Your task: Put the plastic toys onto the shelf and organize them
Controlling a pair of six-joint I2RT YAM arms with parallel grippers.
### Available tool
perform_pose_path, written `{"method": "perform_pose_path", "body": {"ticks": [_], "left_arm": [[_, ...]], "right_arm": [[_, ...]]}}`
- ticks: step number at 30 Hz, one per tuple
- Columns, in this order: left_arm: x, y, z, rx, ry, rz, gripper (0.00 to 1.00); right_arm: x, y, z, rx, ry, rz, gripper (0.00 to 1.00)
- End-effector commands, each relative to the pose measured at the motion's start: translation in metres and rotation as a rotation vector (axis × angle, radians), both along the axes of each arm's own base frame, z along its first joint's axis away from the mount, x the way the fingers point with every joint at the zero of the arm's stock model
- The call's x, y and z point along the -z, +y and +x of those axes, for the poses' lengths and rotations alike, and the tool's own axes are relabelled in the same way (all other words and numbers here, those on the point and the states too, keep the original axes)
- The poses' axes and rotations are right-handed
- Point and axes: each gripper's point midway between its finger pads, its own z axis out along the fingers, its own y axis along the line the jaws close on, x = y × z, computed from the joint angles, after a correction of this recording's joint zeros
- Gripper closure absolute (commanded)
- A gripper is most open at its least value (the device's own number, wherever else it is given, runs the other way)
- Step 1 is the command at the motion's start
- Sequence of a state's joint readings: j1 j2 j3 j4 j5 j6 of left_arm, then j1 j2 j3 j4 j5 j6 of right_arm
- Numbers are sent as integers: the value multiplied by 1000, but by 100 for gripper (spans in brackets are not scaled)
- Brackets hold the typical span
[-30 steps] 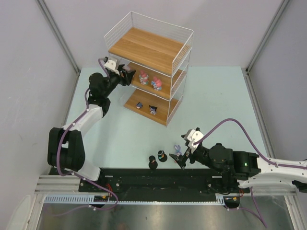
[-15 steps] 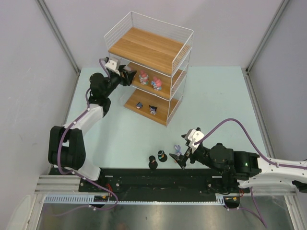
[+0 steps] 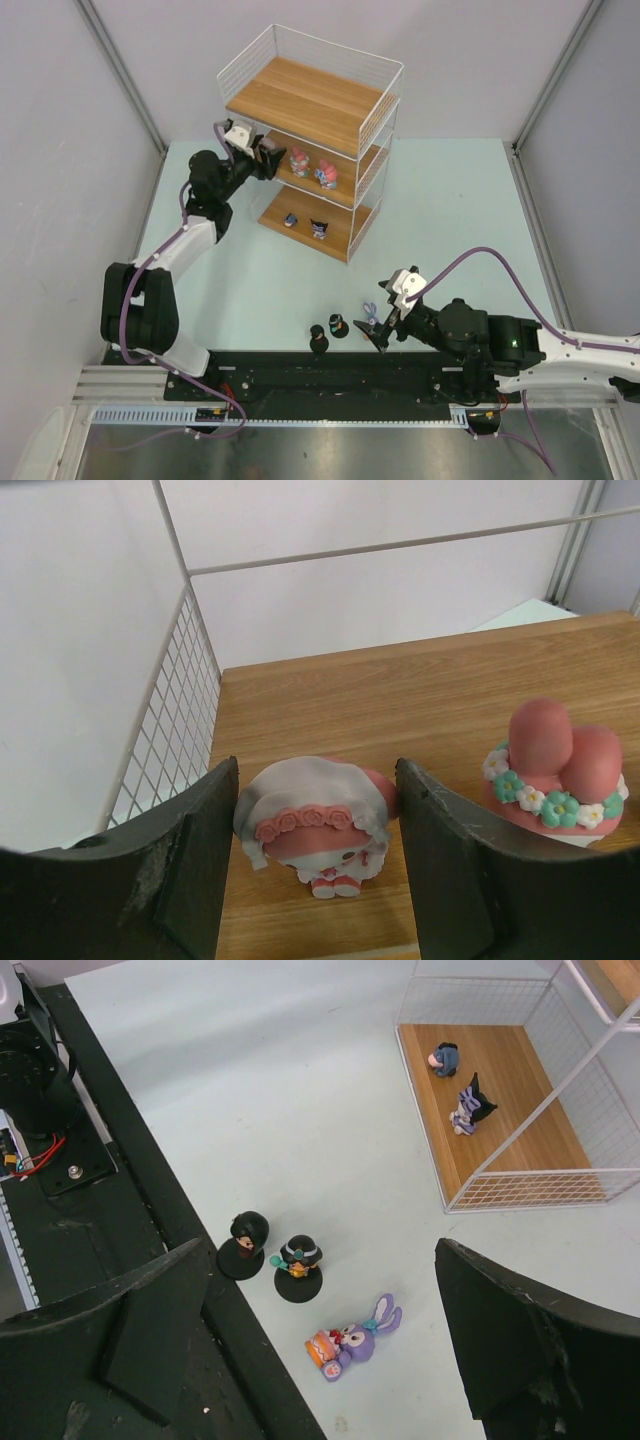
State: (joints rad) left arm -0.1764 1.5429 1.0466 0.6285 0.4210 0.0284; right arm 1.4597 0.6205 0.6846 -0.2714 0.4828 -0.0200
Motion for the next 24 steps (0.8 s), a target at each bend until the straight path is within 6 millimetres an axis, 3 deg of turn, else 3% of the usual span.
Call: {"method": "perform_pose_path", "body": {"ticks": [1,13,24], "left_arm": [[-5,0,5,-22,-21,88,89],[-4,0,2,-24,-17,121,84],[-5,-1,0,-19,-16,109,35]], "right_arm": [[-10,-1,1,7,-16,33,0],[-11,-3,1,7,-17,39,0],[-10,-2,1,7,-17,36,0]]}}
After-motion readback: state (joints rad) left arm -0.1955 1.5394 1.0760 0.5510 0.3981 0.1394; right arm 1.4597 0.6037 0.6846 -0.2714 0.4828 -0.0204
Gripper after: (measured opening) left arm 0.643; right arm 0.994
